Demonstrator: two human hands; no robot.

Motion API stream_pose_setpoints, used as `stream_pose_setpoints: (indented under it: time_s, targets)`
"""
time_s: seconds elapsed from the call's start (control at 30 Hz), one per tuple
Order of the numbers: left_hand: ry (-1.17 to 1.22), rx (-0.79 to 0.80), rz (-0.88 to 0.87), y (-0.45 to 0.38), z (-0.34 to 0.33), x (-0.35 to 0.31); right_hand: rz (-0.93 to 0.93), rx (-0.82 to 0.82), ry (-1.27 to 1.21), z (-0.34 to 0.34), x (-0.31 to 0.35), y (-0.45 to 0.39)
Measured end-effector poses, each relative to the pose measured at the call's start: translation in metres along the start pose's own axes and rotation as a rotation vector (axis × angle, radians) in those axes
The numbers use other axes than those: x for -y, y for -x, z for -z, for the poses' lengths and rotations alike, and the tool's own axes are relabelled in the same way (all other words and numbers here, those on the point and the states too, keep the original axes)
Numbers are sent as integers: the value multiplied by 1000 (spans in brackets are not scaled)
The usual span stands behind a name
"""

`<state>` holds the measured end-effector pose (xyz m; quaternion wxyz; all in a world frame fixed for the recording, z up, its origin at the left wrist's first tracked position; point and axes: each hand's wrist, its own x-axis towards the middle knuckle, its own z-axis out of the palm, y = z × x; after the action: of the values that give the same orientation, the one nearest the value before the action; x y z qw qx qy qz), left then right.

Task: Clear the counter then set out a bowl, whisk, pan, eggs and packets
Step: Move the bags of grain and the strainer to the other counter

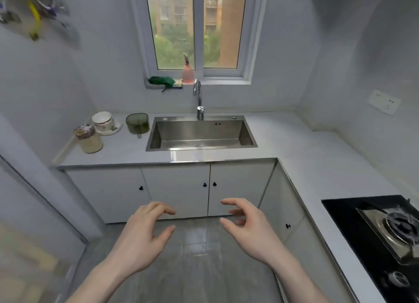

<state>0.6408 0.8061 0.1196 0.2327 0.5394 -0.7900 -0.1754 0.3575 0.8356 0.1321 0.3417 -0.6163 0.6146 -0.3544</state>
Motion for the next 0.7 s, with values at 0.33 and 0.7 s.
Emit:
stream_pose_setpoints:
  time_s: [0.33, 0.7]
  targets:
    - [-51, -77, 226, -71, 32, 89, 57, 219, -27, -64, 17, -154]
    - [-73, -157, 380, -192, 70, 160, 69, 392, -97, -105, 40, -334]
